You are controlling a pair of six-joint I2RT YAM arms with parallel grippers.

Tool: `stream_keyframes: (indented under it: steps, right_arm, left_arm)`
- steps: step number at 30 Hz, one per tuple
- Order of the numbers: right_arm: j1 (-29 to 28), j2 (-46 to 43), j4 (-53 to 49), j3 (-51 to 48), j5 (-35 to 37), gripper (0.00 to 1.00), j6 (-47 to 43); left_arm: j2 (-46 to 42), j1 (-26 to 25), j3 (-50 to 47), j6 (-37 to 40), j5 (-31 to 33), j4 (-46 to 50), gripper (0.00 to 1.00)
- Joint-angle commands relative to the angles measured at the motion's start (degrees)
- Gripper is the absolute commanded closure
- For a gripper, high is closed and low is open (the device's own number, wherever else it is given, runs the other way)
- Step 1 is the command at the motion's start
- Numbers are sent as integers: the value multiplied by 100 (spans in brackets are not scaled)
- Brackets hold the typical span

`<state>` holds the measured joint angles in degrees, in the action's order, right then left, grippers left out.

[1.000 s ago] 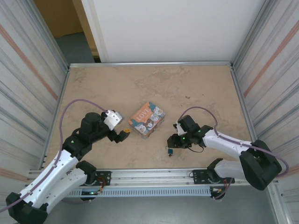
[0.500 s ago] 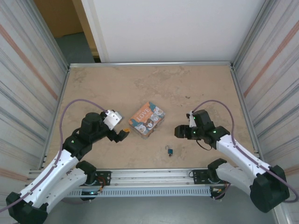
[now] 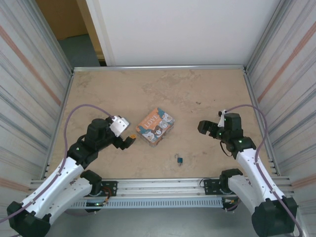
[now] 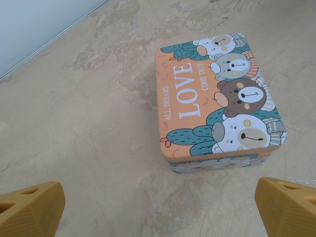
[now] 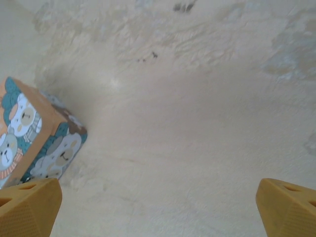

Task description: Unlock a padlock with a key

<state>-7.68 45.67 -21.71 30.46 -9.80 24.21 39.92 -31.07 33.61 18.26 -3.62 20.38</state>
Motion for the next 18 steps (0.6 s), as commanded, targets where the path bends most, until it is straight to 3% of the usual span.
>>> stream_keyframes:
  steps: [1, 7, 18]
  right_arm:
    - [205, -155, 287, -66, 195, 1, -399]
    - [666, -60, 1158, -385, 625, 1, -1000]
    - [982, 652, 3897, -1500, 987, 1, -1586]
  left_arm:
    - [6, 48, -18, 160, 177, 105, 1]
    - [67, 48, -21, 195, 228, 81, 1]
    - [164, 48, -38, 252, 308, 115, 1]
